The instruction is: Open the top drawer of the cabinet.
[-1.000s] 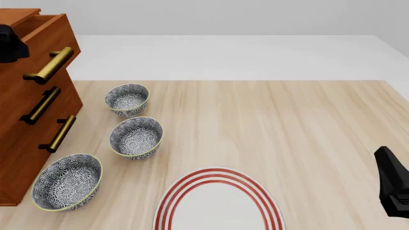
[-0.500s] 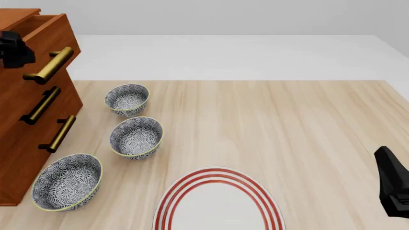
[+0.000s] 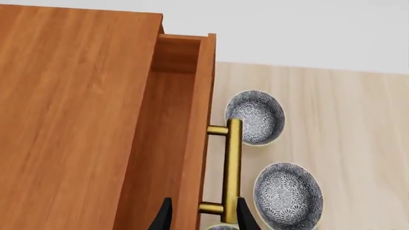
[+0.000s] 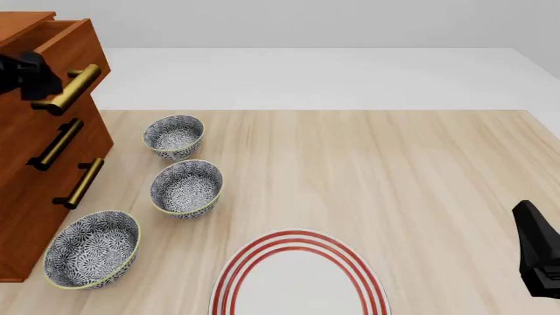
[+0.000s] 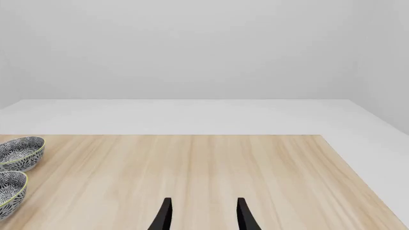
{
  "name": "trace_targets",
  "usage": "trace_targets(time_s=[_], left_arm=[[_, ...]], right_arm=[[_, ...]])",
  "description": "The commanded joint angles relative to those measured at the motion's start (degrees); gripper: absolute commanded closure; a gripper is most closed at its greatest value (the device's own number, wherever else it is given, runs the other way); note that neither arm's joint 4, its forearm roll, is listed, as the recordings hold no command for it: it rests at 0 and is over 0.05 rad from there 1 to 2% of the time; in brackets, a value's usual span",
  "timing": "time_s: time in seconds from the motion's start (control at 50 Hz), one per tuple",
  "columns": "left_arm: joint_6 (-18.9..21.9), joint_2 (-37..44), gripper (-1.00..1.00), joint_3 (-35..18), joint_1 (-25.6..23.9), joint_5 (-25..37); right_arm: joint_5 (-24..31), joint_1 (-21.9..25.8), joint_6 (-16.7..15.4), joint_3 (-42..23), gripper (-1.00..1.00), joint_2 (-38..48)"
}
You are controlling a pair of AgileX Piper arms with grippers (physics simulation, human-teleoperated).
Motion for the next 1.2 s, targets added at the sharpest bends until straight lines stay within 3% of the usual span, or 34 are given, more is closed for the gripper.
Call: trace_targets(time_s=[0.02, 0.5, 1.2], left_arm=[[-0.3, 0.7, -1.00, 0.9, -0.8, -0.3], [-1.6, 1.6, -1.00, 1.7, -2.9, -0.1], [-0.5, 2.3, -1.00, 2.7, -5.4, -0.1]], right_arm=[[0.0, 0.0, 0.0, 0.0, -1.00, 0.0], [0.0, 0.0, 0.0, 0.0, -1.00, 0.0], [0.0, 0.0, 0.0, 0.0, -1.00, 0.0]])
